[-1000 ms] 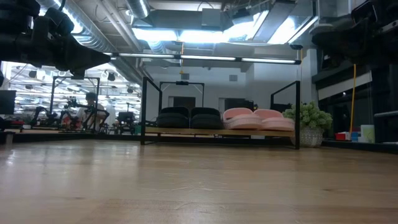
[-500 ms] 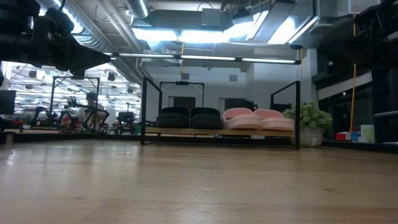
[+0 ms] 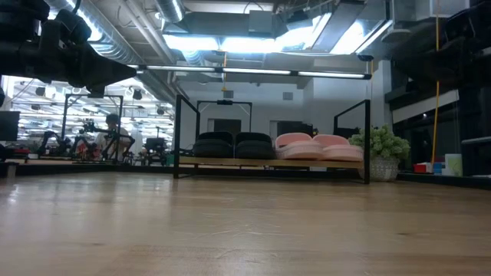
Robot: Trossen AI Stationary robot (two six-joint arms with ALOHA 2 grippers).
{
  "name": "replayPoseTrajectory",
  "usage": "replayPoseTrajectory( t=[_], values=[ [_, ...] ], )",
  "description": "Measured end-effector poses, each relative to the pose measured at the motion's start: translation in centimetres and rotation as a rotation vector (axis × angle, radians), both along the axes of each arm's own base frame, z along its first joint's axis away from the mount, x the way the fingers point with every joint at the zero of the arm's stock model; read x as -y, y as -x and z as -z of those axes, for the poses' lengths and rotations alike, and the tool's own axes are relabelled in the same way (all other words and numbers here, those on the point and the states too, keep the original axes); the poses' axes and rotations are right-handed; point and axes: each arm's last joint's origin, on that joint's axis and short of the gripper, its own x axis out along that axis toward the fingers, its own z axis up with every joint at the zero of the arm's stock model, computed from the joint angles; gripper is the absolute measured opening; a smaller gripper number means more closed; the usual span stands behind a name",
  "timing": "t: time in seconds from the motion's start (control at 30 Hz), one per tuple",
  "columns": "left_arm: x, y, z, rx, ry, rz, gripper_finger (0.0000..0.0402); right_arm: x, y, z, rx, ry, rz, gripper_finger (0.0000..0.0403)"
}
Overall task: Pick and place slides into the shelf
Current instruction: Return to Home Position
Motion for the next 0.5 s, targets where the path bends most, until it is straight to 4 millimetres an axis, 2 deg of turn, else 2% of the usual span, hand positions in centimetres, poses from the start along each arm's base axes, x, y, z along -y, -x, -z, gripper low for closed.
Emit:
replayPoseTrajectory(
  t=[0.5],
  values=[
    [0.00, 0.00, 0.00, 0.000, 0.000, 0.000, 0.0006, 0.00, -0.02, 0.03, -0.004, -0.012, -0.001, 0.0035]
  ],
)
